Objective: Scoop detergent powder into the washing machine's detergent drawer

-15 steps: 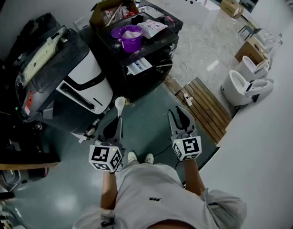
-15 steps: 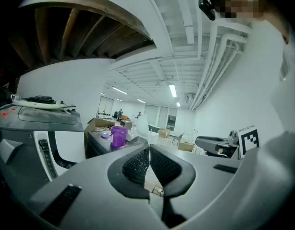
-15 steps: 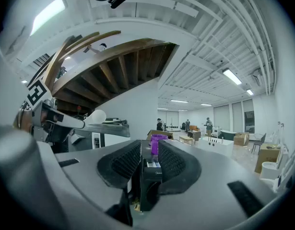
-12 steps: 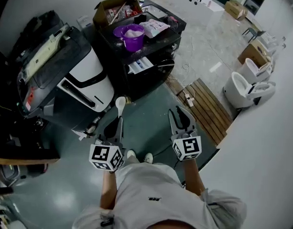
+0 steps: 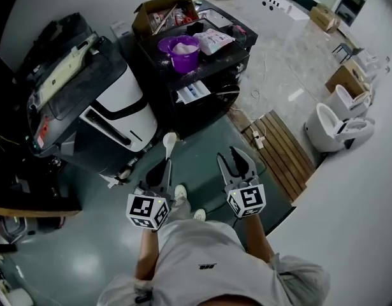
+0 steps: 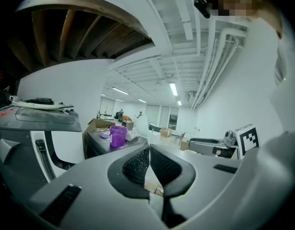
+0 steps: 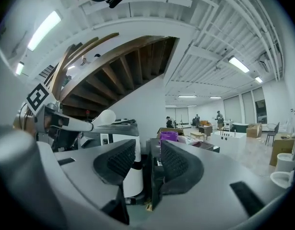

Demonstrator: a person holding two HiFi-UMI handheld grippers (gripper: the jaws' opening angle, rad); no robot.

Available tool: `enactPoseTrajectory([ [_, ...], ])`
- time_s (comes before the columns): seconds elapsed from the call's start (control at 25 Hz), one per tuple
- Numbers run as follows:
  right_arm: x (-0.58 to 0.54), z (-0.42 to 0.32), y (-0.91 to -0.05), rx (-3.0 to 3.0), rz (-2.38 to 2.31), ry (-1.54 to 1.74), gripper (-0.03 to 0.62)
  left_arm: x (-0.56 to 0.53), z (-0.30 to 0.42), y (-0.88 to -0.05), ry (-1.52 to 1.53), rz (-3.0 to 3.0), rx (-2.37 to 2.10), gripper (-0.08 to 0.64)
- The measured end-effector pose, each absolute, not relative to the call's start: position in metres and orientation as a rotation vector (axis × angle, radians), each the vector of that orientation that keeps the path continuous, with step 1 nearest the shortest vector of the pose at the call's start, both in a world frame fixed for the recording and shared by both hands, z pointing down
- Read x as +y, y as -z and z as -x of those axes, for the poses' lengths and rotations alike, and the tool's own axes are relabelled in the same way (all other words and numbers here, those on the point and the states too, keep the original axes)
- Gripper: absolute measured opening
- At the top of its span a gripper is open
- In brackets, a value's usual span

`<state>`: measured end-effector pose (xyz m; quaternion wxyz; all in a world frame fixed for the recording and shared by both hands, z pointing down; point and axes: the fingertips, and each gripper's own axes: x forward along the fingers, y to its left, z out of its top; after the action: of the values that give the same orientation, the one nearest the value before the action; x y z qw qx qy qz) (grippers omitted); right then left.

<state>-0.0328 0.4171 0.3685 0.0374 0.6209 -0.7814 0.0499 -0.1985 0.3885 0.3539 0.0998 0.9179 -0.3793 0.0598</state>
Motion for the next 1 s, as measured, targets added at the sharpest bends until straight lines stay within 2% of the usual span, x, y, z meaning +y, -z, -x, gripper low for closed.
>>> enactPoseTrajectory([
  [1.0, 0.261, 0.061, -0.390, -2.264, -1.937, -0.234, 0.161, 0.216, 0.216, -0.388, -0.237, -2.709, -0.961, 0.017],
])
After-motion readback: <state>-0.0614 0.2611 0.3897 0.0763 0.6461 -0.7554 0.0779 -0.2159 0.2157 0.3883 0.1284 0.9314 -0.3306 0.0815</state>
